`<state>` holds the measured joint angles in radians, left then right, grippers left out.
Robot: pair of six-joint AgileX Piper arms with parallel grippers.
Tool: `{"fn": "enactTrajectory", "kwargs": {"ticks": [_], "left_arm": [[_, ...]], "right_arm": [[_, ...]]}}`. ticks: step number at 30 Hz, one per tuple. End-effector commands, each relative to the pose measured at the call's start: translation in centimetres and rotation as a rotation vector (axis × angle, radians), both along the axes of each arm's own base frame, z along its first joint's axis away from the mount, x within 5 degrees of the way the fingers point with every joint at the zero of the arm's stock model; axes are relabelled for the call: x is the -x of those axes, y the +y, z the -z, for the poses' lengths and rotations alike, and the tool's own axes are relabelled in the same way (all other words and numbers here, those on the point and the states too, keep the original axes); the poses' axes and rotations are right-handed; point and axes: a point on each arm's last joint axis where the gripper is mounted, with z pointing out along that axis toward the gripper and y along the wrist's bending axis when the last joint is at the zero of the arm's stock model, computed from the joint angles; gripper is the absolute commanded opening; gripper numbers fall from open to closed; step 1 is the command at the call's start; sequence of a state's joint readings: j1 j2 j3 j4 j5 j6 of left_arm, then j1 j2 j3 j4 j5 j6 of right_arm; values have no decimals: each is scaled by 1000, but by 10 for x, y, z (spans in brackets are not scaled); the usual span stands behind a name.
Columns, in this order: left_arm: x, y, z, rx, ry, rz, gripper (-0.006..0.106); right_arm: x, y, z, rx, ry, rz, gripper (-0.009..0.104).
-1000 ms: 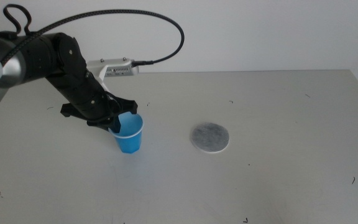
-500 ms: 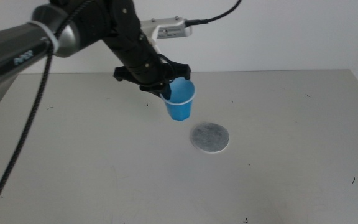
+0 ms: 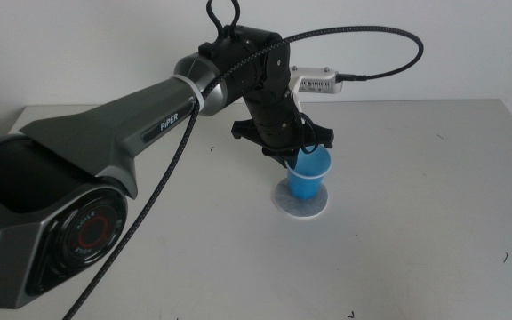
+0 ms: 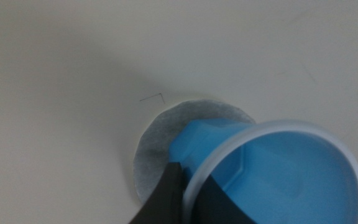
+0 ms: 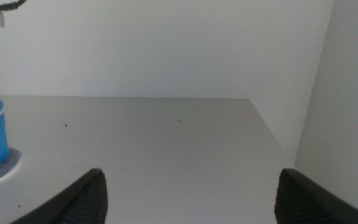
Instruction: Place an empty cup on a cup mat.
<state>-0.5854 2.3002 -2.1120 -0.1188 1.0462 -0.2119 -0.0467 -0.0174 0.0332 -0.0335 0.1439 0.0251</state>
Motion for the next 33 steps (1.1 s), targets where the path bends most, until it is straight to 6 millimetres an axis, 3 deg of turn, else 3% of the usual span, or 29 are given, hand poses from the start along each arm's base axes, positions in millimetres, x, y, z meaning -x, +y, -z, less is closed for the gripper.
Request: {"fn": "enactTrajectory", "kwargs": {"ticks": [1,6,10,13,16,22,28,33], "left_arm": [[2,0,-36,58,-79,-12,0],[1,-1,-32,56,-74,-14,0],[2,-1,-32,37,-80,28,31],[2,0,-38,37,-88,34,63],[2,4,-53,30,-127,75,102],[13,16,-106,59,-167,118,105],[39,35,-171,118,-232,117,105],[58,54,-210,78,-349,133,105]], "right_arm": [[2,0,-12,23,-108,-4,94],[2,0,-12,23,-108,-4,94],[2,0,-12,23,-108,-4,94],[2,0,-12,23,-108,-4,94],[2,0,-12,23,-108,-4,94],[2,0,-12,23,-108,-4,94],[2,0,-12,23,-108,-4,94],[2,0,-12,23,-108,-4,94]]}}
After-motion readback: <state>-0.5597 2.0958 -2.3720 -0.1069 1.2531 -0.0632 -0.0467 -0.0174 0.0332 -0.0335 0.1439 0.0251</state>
